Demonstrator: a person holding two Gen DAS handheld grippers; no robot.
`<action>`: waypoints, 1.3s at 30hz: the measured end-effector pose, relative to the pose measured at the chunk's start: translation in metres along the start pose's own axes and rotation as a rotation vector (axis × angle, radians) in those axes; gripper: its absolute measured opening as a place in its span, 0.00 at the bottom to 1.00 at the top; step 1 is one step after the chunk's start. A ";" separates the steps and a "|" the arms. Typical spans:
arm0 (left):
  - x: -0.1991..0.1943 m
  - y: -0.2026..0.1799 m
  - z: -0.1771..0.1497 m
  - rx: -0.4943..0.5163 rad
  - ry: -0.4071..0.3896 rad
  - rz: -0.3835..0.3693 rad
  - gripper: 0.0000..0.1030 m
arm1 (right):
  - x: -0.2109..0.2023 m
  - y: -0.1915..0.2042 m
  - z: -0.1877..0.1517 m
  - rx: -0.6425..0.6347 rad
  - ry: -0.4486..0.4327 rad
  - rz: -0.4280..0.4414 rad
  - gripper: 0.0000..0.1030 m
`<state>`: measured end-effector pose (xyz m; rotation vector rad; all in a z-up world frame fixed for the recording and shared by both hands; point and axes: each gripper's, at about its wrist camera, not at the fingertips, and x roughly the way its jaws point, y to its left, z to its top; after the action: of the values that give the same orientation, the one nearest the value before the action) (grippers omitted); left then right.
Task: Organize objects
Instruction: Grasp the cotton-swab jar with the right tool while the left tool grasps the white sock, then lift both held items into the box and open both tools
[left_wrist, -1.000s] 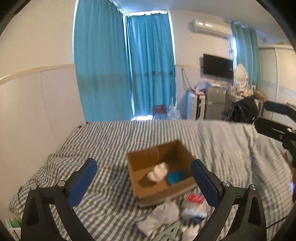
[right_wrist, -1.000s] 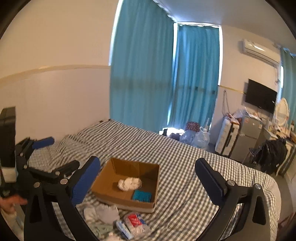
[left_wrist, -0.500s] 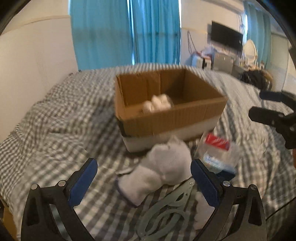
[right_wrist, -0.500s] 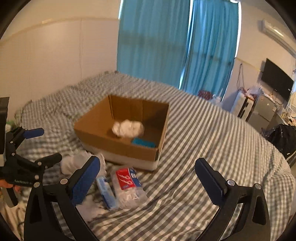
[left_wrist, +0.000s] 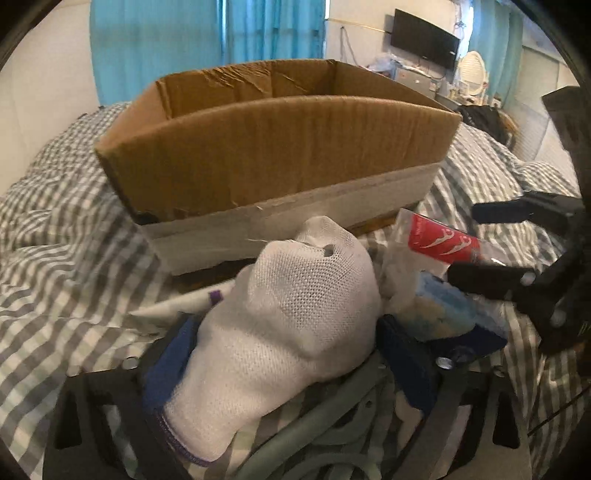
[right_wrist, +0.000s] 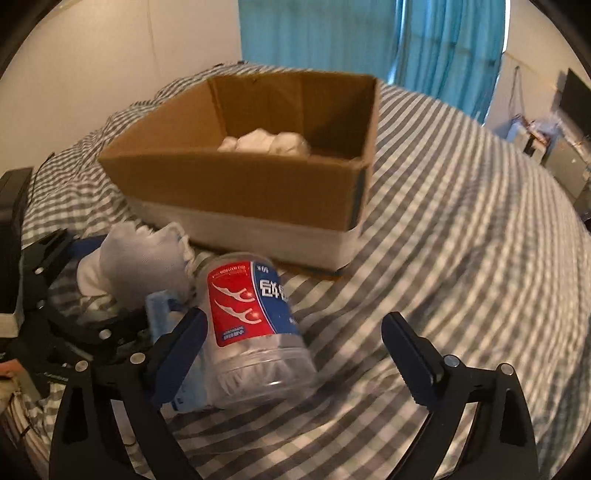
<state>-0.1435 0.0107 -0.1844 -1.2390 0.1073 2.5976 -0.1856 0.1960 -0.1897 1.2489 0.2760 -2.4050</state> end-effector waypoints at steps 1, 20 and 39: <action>-0.001 -0.002 -0.001 0.007 0.003 -0.017 0.81 | 0.003 0.003 -0.001 -0.004 0.010 0.015 0.93; -0.042 0.009 -0.011 0.006 0.029 0.063 0.66 | 0.011 0.044 -0.023 -0.091 0.098 -0.094 0.65; -0.121 -0.012 -0.001 -0.034 -0.134 0.067 0.60 | -0.101 0.053 -0.028 -0.026 -0.107 -0.189 0.62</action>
<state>-0.0670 -0.0027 -0.0913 -1.0861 0.0804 2.7422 -0.0901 0.1860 -0.1226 1.1228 0.4087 -2.6084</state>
